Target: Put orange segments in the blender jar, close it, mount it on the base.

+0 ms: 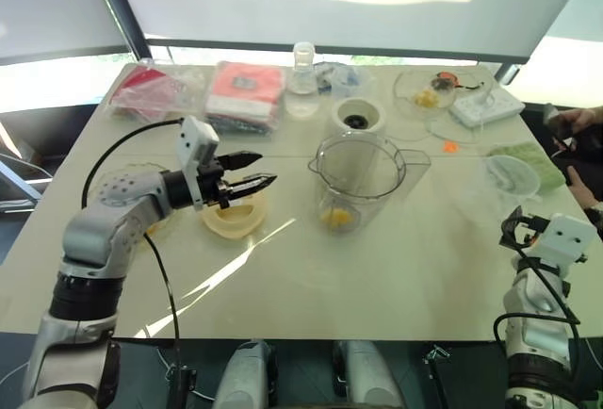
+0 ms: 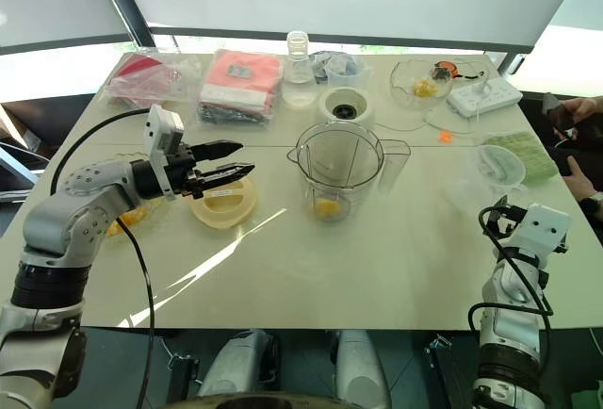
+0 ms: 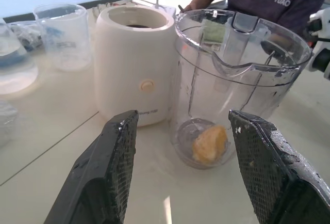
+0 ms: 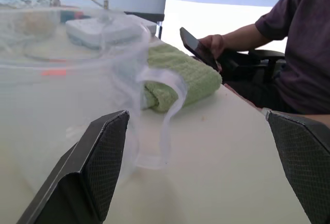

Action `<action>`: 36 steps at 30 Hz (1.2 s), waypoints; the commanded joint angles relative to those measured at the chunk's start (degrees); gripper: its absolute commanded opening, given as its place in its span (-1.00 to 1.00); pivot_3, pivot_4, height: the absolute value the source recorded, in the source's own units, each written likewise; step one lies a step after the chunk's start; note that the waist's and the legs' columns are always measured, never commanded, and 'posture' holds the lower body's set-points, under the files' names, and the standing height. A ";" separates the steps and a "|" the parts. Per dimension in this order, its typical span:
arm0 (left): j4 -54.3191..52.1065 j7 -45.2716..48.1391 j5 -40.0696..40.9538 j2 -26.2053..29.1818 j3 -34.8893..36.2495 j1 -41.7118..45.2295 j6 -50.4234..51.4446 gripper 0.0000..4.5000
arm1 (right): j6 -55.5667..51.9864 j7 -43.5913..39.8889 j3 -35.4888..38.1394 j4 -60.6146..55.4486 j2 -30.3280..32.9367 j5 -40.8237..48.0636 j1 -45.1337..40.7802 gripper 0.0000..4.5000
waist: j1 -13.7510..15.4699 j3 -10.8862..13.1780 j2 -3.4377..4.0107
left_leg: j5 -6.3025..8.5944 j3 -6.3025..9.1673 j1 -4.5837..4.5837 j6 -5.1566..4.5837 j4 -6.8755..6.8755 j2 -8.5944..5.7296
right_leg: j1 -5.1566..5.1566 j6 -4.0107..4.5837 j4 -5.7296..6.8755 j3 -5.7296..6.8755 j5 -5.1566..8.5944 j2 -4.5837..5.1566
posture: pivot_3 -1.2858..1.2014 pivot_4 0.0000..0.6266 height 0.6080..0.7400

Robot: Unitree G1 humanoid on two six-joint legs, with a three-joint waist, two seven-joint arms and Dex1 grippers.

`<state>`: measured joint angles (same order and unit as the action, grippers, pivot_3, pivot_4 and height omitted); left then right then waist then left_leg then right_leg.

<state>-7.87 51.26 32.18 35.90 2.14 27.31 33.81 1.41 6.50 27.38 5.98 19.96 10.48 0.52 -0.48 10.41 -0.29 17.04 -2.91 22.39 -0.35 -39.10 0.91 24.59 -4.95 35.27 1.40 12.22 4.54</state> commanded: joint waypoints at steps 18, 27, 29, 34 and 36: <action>59.59 26.57 -33.37 2.95 -19.23 29.99 -43.36 0.29 | -32.33 -25.91 25.09 -57.70 11.22 50.06 46.85 0.97 | 0.04 0.07 -0.23 | 0.12 -0.01 0.11 -0.17 0.00 0.04 | 0.00 -0.02 -0.23 0.16 0.06 0.05 | 0.03 -0.52 1.00; 77.08 27.66 -43.39 -1.36 -22.94 38.52 -49.95 0.29 | -30.51 -25.98 30.83 -65.95 14.96 59.87 60.16 0.97 | 1.06 0.20 -0.65 | 0.19 -0.04 0.25 -0.25 -0.01 0.10 | 0.08 -0.06 -0.38 0.22 0.07 0.22 | 0.03 -0.52 1.00; 78.34 27.97 -44.39 -1.91 -22.99 39.30 -50.57 0.29 | -28.42 -24.84 28.79 -65.98 17.91 61.98 59.95 0.97 | 1.14 0.24 -0.75 | 0.20 -0.02 0.29 -0.27 -0.01 0.11 | 0.10 -0.07 -0.40 0.25 0.07 0.21 | 0.03 -0.52 1.00; 80.33 26.35 -47.56 -3.50 -23.71 39.82 -52.07 0.29 | -23.92 -17.97 21.92 -65.98 28.74 63.22 54.79 0.97 | 1.31 0.35 -1.08 | 0.20 -0.02 0.37 -0.28 -0.07 0.08 | 0.12 -0.06 -0.41 0.27 0.05 0.22 | 0.03 -0.52 1.00; 80.59 26.63 -48.19 -4.03 -23.63 39.26 -52.60 0.29 | -22.99 -15.57 19.80 -65.98 31.27 63.81 53.09 0.97 | 1.35 0.34 -1.09 | 0.20 -0.03 0.37 -0.28 -0.07 0.04 | 0.10 -0.07 -0.40 0.26 0.05 0.24 | 0.03 -0.52 1.00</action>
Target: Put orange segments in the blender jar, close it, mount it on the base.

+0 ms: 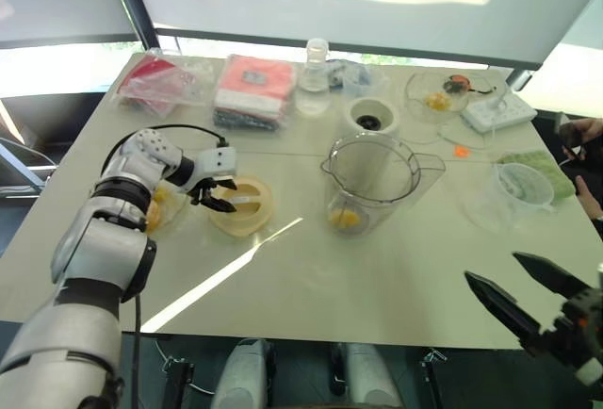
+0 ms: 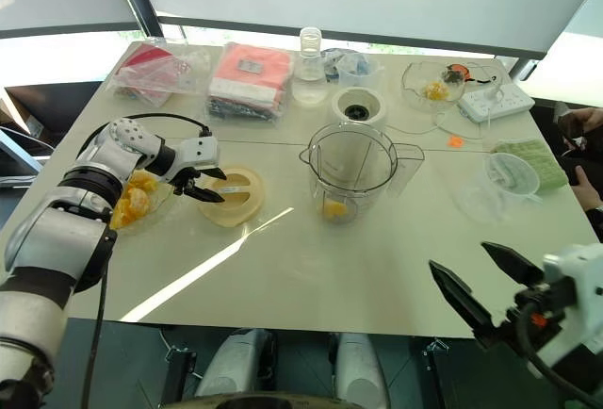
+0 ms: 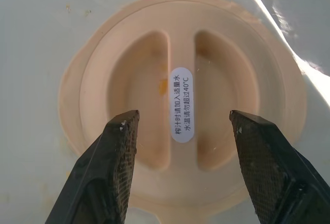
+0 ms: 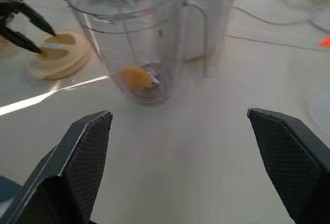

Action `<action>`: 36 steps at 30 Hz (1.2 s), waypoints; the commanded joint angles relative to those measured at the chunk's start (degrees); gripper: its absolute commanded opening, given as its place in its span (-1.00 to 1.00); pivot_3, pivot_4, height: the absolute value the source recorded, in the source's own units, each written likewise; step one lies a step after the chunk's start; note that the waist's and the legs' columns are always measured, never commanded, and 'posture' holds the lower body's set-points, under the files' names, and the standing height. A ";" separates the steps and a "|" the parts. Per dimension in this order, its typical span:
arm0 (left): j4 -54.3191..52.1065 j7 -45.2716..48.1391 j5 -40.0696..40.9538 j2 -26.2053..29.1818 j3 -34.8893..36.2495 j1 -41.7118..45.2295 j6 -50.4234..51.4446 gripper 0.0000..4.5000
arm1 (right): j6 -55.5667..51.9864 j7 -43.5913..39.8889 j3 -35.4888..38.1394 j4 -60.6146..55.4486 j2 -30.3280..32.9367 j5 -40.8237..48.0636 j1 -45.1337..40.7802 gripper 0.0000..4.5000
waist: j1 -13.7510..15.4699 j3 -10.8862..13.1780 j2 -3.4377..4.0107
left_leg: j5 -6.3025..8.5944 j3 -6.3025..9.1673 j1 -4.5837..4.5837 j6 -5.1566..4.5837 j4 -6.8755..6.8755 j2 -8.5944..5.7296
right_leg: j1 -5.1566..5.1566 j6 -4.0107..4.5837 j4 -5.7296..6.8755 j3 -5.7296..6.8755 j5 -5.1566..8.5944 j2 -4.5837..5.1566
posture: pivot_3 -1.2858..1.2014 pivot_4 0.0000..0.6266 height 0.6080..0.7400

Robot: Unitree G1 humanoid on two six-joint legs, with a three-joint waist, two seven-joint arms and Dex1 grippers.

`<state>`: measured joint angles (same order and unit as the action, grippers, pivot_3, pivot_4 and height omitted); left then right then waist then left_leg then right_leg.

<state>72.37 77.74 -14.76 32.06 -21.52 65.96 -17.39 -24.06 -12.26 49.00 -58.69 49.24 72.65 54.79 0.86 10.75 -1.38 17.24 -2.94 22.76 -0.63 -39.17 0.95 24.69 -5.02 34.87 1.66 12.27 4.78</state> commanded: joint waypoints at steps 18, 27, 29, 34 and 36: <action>2.89 -11.63 -8.27 -6.00 -2.12 -1.59 2.64 -0.07 | 0.99 13.48 -14.00 -1.31 7.05 0.32 -14.93 1.00 | 0.03 -0.18 -0.19 | 0.01 0.08 -0.20 -0.04 -0.14 -0.01 | -0.25 -0.04 0.12 0.02 0.00 -0.05 | 0.03 -0.52 1.00; 2.89 -13.33 -8.48 -6.09 -1.31 -1.91 2.51 -0.88 | -1.93 13.80 -14.77 -1.31 5.93 -0.42 -17.18 1.00 | -0.03 -0.64 -0.18 | 0.00 0.08 -0.40 -0.05 -0.14 0.03 | -0.35 0.06 0.23 0.01 -0.05 -0.07 | 0.03 -0.52 1.00; 2.14 -13.05 -7.04 -5.49 0.09 -1.51 0.54 -0.88 | -2.81 13.76 -15.01 -1.23 5.25 -0.83 -17.90 1.00 | -0.01 -0.65 -0.19 | 0.00 0.08 -0.40 -0.05 -0.14 0.03 | -0.35 0.06 0.23 0.01 -0.05 -0.07 | 0.03 -0.52 1.00; 0.52 -7.12 -1.66 -4.12 5.73 6.91 4.17 -0.88 | -4.11 11.82 -14.66 0.97 2.45 -2.05 -18.43 1.00 | 0.04 -0.51 -0.42 | 0.00 0.09 -0.23 -0.05 -0.14 0.03 | -0.21 0.06 0.22 0.02 -0.05 -0.09 | 0.03 -0.52 1.00; 0.00 -5.27 -1.49 -2.87 6.55 12.94 7.03 -0.88 | -4.64 10.62 -14.71 2.52 1.56 -3.53 -18.99 1.00 | 0.25 -0.38 -0.64 | 0.00 0.14 0.01 -0.05 -0.19 0.02 | -0.06 0.06 0.20 0.07 -0.06 -0.11 | 0.03 -0.52 1.00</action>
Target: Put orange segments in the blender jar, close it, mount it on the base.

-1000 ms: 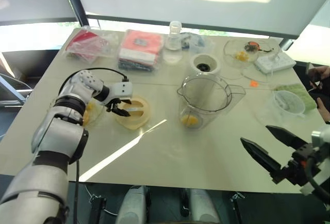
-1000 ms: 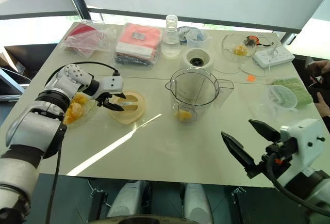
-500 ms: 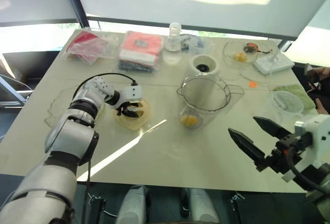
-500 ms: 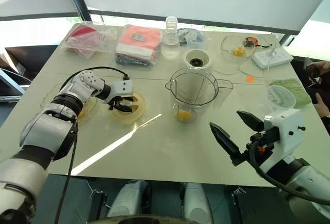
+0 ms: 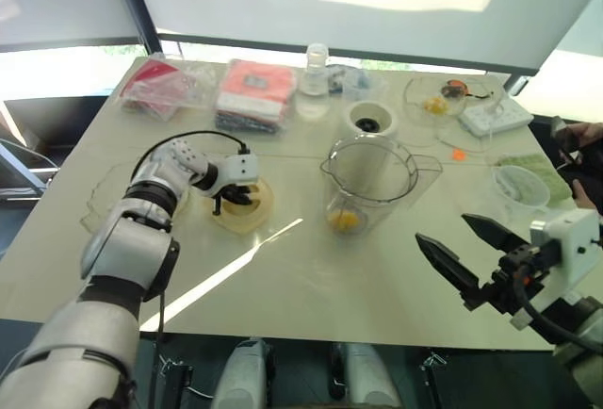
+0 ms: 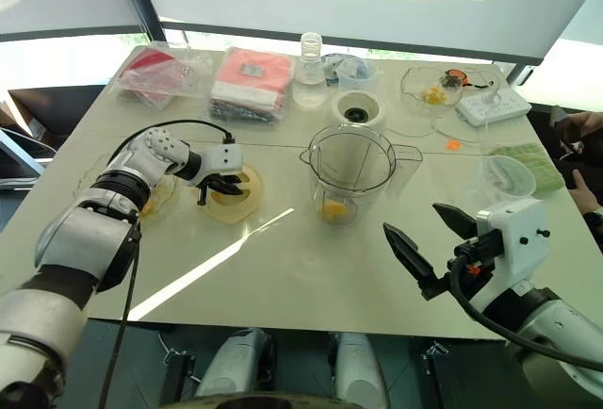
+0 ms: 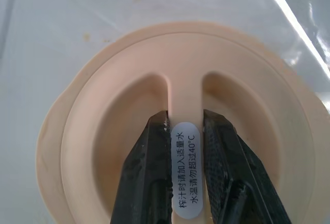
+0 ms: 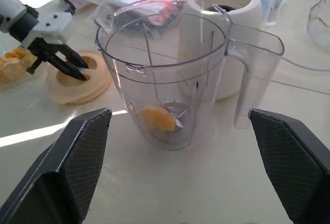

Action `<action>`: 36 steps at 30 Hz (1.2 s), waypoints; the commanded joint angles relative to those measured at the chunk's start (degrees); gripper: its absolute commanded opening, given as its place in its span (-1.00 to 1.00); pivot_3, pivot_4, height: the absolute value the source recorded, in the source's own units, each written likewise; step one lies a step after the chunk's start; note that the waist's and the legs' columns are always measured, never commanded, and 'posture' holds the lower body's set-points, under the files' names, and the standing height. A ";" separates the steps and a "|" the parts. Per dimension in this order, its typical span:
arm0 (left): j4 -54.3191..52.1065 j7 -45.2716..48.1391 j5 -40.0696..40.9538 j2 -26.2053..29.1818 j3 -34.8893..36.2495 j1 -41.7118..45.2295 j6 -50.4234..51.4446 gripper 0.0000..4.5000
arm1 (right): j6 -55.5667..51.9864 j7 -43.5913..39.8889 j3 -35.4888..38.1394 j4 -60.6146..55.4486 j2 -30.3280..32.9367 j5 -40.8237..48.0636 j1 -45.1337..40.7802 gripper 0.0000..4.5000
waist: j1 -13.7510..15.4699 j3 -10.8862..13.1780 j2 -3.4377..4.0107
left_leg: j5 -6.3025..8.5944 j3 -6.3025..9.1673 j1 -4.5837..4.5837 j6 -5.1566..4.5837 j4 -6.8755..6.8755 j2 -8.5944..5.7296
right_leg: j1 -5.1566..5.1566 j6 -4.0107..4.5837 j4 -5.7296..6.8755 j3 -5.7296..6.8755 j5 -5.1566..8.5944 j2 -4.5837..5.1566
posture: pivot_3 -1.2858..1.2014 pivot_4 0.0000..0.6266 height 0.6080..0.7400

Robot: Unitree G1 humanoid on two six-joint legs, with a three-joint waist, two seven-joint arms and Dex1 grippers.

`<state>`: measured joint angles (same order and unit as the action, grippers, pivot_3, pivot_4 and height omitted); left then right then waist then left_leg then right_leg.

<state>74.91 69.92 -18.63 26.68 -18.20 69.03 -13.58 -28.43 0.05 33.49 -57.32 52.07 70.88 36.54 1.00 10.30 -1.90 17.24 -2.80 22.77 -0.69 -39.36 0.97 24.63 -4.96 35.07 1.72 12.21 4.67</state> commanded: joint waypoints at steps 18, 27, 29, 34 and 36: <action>-2.24 22.40 12.18 -11.09 10.57 37.52 11.85 -0.88 | -4.53 -7.06 -13.88 13.90 -8.13 -18.43 -20.50 1.00 | -0.04 0.02 0.08 | 0.30 -0.04 0.64 -0.51 -0.65 -0.15 | 0.29 -0.14 0.05 0.10 0.09 -0.05 | 0.03 -0.52 1.00; -1.22 22.58 14.69 -20.47 2.77 37.42 17.86 -0.88 | -5.47 -5.27 -16.79 14.31 -13.89 -25.64 -22.84 1.00 | -0.21 0.01 0.23 | 0.31 0.07 0.61 -0.53 -0.65 -0.15 | 0.35 -0.14 0.15 0.02 0.09 -0.08 | 0.03 -0.52 1.00; -1.12 22.58 13.15 -21.70 0.37 36.06 16.52 -0.88 | -5.47 -4.82 -17.29 14.23 -15.18 -27.18 -22.86 1.00 | -0.20 0.00 0.26 | 0.31 0.07 0.62 -0.53 -0.65 -0.15 | 0.35 -0.14 0.14 0.01 0.09 -0.08 | 0.03 -0.52 1.00; -1.01 22.58 11.92 -24.15 -2.59 34.33 16.25 -0.88 | -5.69 -4.44 -17.82 14.04 -17.88 -29.73 -23.42 1.00 | -0.23 0.00 0.35 | 0.31 0.06 0.62 -0.53 -0.65 -0.15 | 0.37 -0.14 0.15 -0.01 0.09 -0.08 | 0.03 -0.52 1.00; -1.17 21.68 9.77 -25.26 -3.15 32.91 15.44 -0.88 | -5.59 -4.19 -18.09 14.22 -18.92 -31.04 -23.86 1.00 | -0.21 0.01 0.36 | 0.31 0.06 0.65 -0.53 -0.65 -0.15 | 0.42 -0.14 0.15 -0.01 0.09 -0.08 | 0.03 -0.52 1.00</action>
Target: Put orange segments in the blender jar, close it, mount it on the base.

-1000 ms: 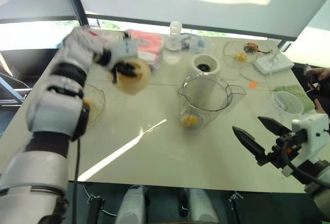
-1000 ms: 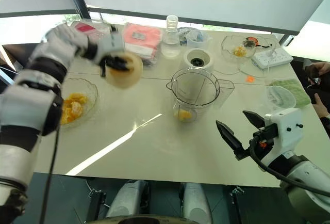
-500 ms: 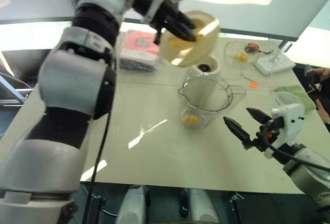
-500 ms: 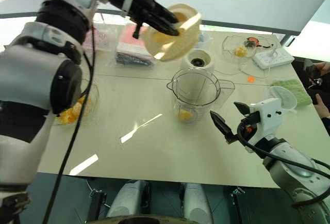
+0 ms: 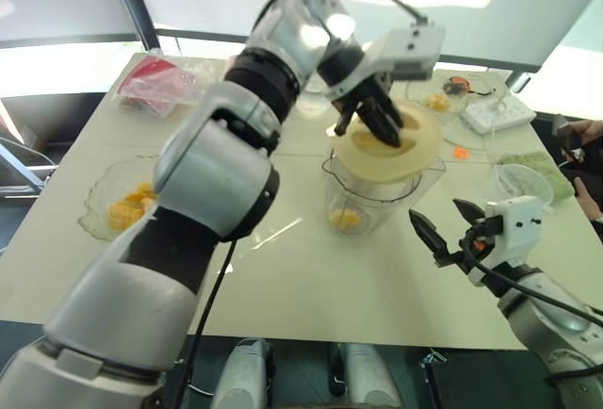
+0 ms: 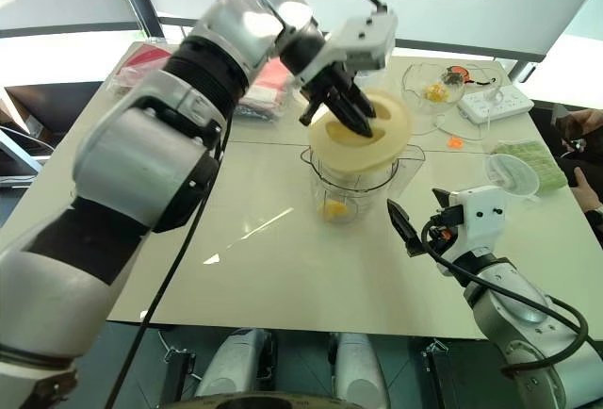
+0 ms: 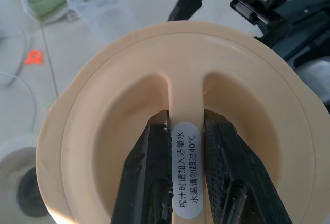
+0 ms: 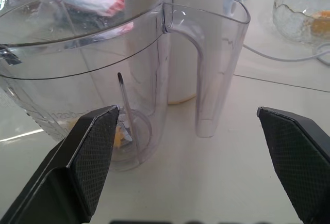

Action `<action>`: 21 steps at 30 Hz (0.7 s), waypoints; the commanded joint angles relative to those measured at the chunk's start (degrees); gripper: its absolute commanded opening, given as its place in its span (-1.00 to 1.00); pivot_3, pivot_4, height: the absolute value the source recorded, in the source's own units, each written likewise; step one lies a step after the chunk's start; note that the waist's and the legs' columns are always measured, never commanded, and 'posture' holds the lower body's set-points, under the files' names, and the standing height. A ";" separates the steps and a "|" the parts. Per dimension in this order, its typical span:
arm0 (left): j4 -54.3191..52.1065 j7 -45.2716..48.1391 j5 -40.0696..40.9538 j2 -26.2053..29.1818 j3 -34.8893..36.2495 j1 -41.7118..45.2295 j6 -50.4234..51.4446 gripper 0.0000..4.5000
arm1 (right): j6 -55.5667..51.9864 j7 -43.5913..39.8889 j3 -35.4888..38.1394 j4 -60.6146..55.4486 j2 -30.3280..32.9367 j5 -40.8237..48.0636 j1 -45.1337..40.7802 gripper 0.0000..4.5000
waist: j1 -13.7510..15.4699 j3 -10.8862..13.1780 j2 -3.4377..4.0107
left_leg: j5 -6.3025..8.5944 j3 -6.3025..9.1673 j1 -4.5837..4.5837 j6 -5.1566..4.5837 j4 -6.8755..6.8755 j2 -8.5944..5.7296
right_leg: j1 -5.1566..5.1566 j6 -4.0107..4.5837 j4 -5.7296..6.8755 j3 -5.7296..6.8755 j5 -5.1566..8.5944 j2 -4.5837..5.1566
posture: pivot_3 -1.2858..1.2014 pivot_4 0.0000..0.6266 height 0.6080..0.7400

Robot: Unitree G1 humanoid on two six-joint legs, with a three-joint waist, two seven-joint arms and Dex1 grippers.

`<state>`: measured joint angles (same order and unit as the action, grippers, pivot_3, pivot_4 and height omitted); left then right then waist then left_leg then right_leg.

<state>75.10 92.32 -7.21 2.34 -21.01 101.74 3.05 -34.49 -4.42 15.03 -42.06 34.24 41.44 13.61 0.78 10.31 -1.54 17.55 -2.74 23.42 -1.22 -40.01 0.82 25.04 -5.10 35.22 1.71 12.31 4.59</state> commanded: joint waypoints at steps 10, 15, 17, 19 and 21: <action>-0.79 -5.53 -6.99 -3.50 -1.29 -5.43 -2.67 -0.88 | 0.25 -0.27 -0.21 0.13 -4.16 -6.00 -2.16 1.00 | 0.14 -0.08 0.14 | 0.00 0.02 -0.02 0.00 -0.02 -0.02 | -0.04 0.00 0.03 0.00 0.00 0.01 | 0.03 -0.52 1.00; -0.45 -4.99 -7.60 -4.27 -0.81 -6.18 -1.88 -0.88 | 1.65 -1.26 -2.12 2.42 -5.35 -10.01 -2.84 1.00 | 0.11 -0.11 0.17 | 0.00 0.03 -0.12 0.00 -0.05 -0.02 | -0.18 0.00 0.00 0.01 0.00 0.03 | 0.03 -0.52 1.00; -0.29 -4.23 -7.86 -4.39 -0.90 -6.44 -1.47 -0.88 | 3.00 -1.37 -3.62 4.77 -6.42 -12.51 -4.03 1.00 | 0.07 -0.13 0.18 | 0.00 0.03 -0.13 0.00 -0.06 -0.02 | -0.20 0.01 0.01 0.00 0.00 0.03 | 0.03 -0.52 1.00; -0.07 -2.84 -7.71 -4.47 -0.67 -6.78 -0.68 -0.88 | 4.94 -1.31 -5.31 8.56 -7.46 -15.95 -5.93 1.00 | 0.03 -0.17 0.25 | 0.00 0.03 -0.16 0.00 -0.07 -0.03 | -0.22 0.01 0.01 0.00 0.00 0.03 | 0.03 -0.52 1.00; 0.12 -1.07 -6.84 -4.66 0.32 -7.07 0.98 -0.88 | 7.35 -1.60 -6.35 12.72 -8.73 -18.47 -7.84 1.00 | 0.04 -0.21 0.30 | 0.00 0.03 -0.17 0.00 -0.07 -0.04 | -0.24 0.01 0.01 0.00 0.00 0.03 | 0.03 -0.52 1.00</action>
<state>74.30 89.16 -14.04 -1.16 -20.97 96.42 2.47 -30.12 -5.76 9.06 -31.19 26.23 25.37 7.05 0.83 10.09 -1.25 17.55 -2.70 23.26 -1.22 -40.08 0.78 24.81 -5.09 35.23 1.72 12.31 4.62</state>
